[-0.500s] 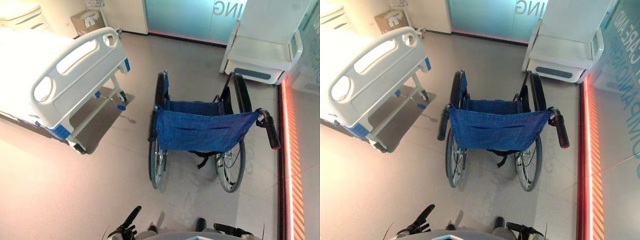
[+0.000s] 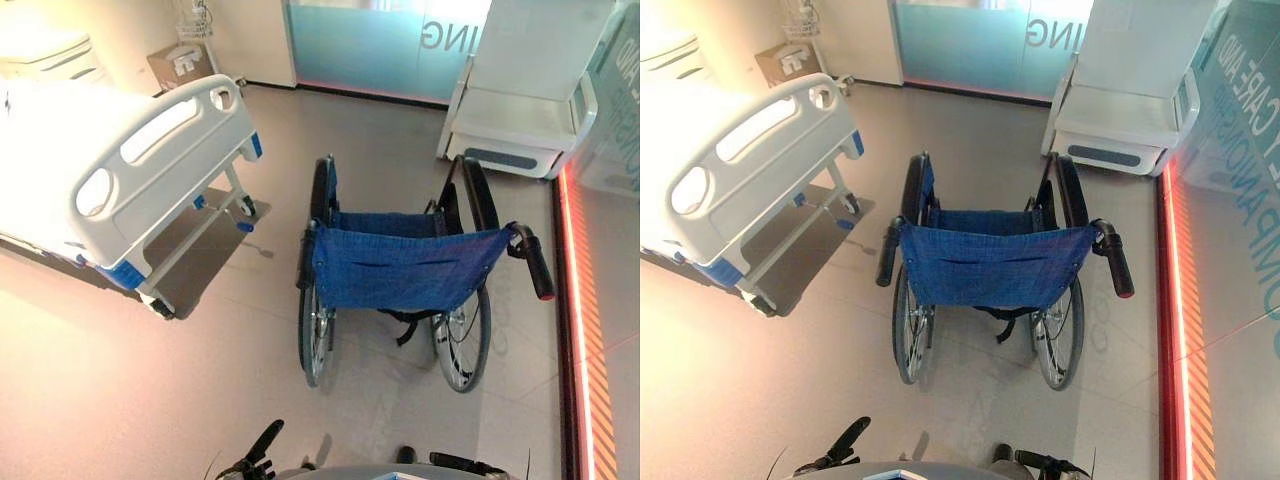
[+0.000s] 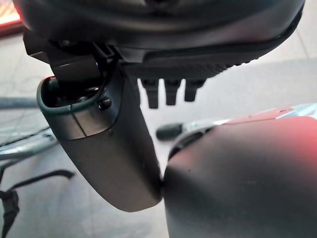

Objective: Push the wheelchair next to the bed

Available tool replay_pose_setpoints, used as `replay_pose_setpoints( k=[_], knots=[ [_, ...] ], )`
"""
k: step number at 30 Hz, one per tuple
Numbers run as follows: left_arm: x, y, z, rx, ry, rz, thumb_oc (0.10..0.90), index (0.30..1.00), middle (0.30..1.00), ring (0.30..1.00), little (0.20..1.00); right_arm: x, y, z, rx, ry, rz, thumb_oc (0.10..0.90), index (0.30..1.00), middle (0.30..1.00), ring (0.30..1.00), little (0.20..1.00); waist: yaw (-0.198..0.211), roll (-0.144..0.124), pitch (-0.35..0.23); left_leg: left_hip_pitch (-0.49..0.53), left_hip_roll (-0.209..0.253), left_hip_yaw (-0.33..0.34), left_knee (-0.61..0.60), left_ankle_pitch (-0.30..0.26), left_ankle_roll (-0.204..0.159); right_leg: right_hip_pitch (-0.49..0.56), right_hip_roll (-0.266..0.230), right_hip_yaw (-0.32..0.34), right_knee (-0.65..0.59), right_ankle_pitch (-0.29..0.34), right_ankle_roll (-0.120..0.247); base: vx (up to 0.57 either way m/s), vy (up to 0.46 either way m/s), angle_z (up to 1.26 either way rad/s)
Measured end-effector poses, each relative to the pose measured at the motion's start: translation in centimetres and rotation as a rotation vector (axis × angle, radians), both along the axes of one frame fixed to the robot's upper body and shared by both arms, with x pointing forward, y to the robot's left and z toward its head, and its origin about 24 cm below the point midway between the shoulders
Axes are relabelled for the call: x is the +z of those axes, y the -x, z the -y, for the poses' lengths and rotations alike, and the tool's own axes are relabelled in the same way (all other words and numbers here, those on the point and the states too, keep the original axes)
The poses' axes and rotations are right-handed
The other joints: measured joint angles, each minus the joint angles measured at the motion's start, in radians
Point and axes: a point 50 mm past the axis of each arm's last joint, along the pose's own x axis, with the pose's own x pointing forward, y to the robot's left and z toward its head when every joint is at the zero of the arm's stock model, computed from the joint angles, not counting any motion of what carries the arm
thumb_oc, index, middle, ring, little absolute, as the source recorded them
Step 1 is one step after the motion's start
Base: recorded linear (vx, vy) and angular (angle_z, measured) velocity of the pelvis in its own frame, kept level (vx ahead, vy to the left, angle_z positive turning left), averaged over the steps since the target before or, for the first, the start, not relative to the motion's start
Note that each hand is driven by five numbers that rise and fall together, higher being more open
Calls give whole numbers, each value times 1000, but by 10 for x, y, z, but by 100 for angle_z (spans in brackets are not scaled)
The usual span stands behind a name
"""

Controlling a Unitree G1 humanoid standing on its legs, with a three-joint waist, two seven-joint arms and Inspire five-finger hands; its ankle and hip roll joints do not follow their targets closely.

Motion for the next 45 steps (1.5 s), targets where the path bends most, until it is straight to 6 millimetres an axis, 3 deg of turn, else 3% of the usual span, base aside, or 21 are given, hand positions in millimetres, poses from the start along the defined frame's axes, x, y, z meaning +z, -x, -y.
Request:
replay_pose_setpoints(
  k=[16,22,28,32,35,38,45],
  knots=[
    [-1,6,-2,9,-8,-20,800,900,900,900,900,-1,3,1,-4,4,6,800,900,900,900,900,0,-2,-9,4,-1,0,0,0,0,4,0,1,0,0,0,2,0,0],
    [2,4,-10,70,-19,26,800,900,900,900,900,2,4,9,-89,53,37,800,900,900,900,900,-1,-8,-7,6,0,3,0,0,0,4,1,4,0,0,1,1,-6,0],
    [21,-31,-41,125,-89,211,800,900,900,900,900,18,-10,41,-152,170,182,800,900,900,900,900,-2,-17,0,2,0,14,-11,2,0,-7,1,11,-1,0,1,-29,-22,-4],
    [42,-57,-63,182,-130,360,800,900,900,900,900,38,-35,60,-161,241,315,800,900,900,900,900,-15,-22,14,1,1,16,-16,8,-1,-15,4,12,-1,1,1,-3,-4,-1],
    [61,-75,-74,216,-136,470,800,900,900,900,900,63,-64,71,-204,284,471,800,900,900,900,900,-28,-19,38,7,-1,16,-20,12,0,-17,4,13,-1,4,5,0,0,0],
    [80,-95,-77,222,-126,587,800,900,900,900,900,90,-87,76,-219,332,603,800,900,900,900,900,-28,-14,54,7,-1,17,-20,13,0,-17,3,13,-1,4,5,0,0,0],
    [117,-124,-67,162,-59,774,800,900,900,900,900,127,-114,81,-254,401,763,800,900,900,900,900,-29,-5,60,9,-2,18,-21,13,0,-15,3,13,-1,5,6,0,0,0]
  ],
)
